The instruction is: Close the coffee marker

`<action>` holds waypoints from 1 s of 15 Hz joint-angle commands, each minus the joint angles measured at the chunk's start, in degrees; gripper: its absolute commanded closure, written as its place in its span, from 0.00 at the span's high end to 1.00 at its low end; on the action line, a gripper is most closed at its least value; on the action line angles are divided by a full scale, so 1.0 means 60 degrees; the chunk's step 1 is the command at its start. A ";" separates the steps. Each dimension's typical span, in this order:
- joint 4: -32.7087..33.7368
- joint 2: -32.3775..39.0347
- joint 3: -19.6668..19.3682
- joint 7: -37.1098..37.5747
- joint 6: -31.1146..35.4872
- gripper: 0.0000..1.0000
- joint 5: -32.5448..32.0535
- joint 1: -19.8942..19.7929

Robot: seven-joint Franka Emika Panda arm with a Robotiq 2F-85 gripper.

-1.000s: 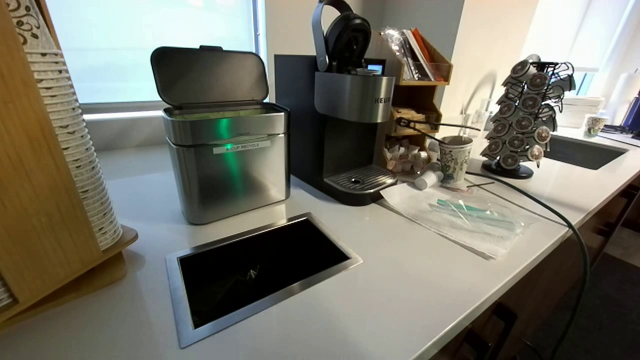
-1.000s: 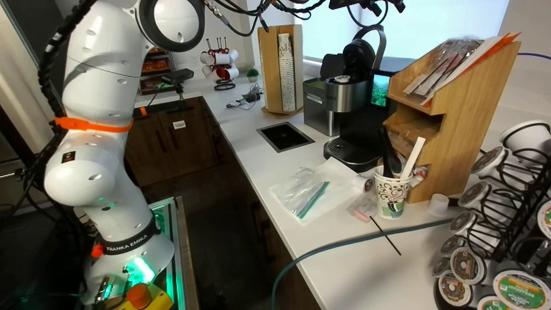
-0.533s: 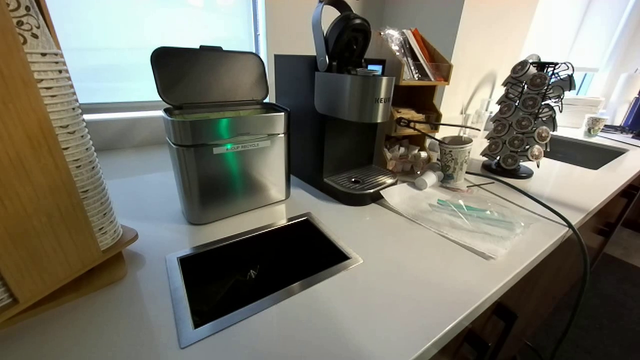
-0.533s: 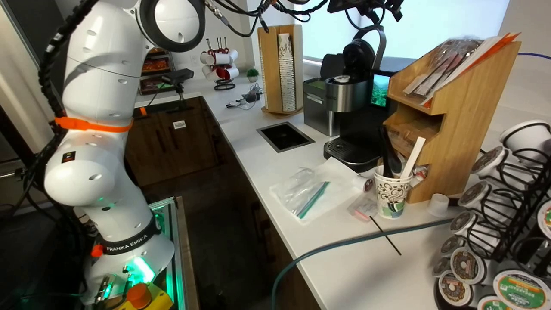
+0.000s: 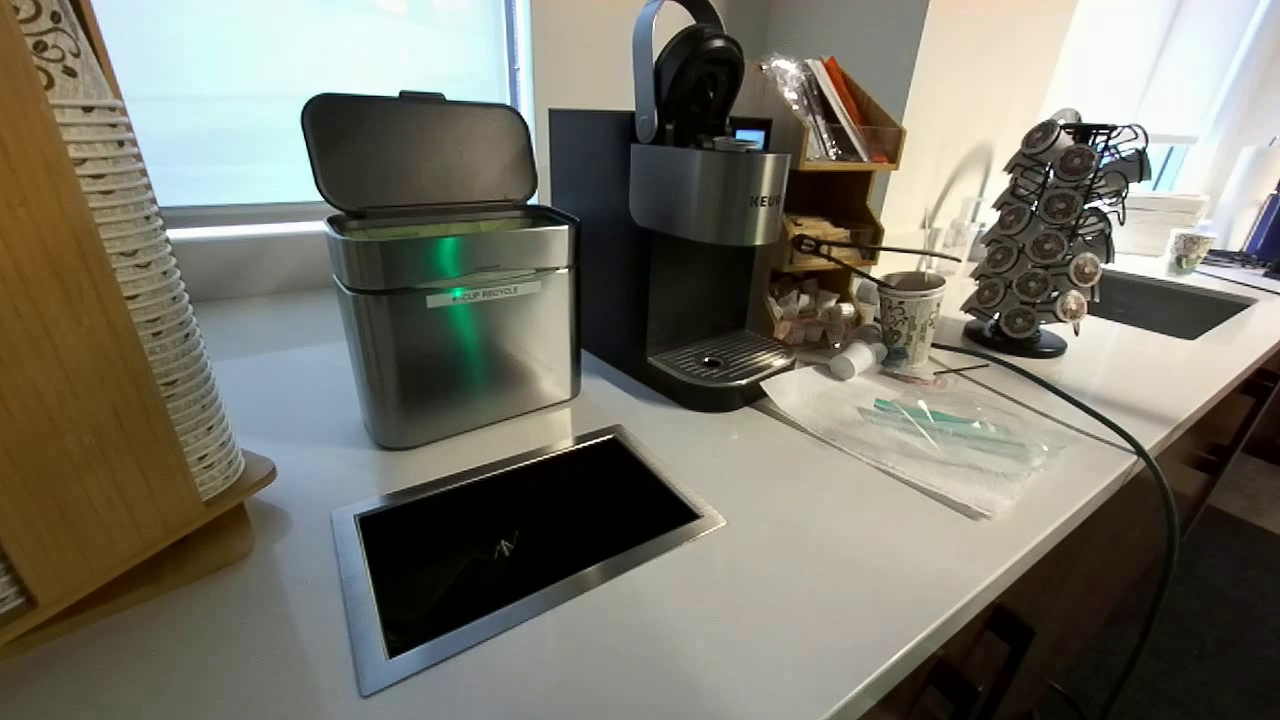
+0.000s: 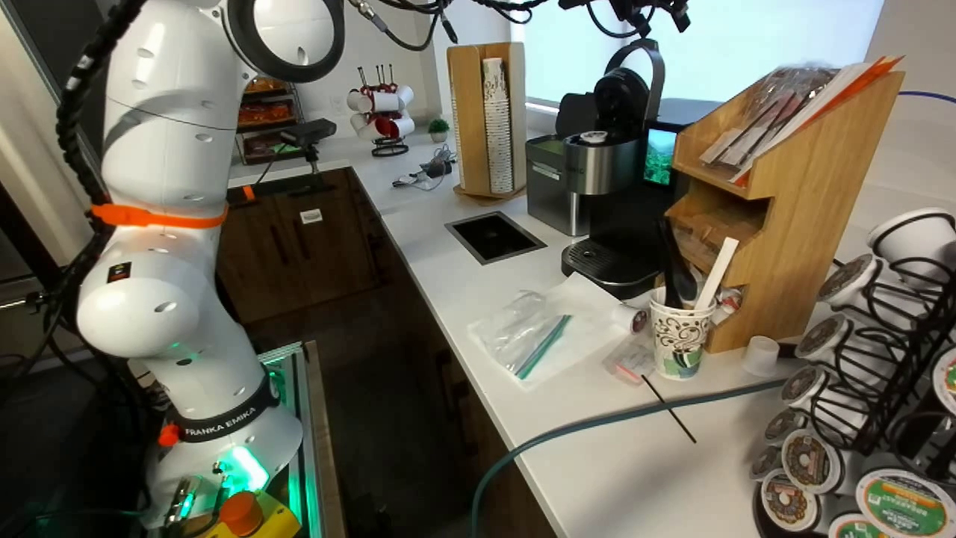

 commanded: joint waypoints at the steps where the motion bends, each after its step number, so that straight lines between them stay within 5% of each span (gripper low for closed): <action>1: -0.1024 -0.1029 0.0186 -0.0253 -0.1459 1.00 0.0510 -0.0145; 9: -0.3184 -0.3298 0.0111 0.0123 -0.4739 1.00 0.1869 -0.0338; 15: -0.3860 -0.3432 0.0149 -0.0794 -0.0825 1.00 0.1385 -0.0250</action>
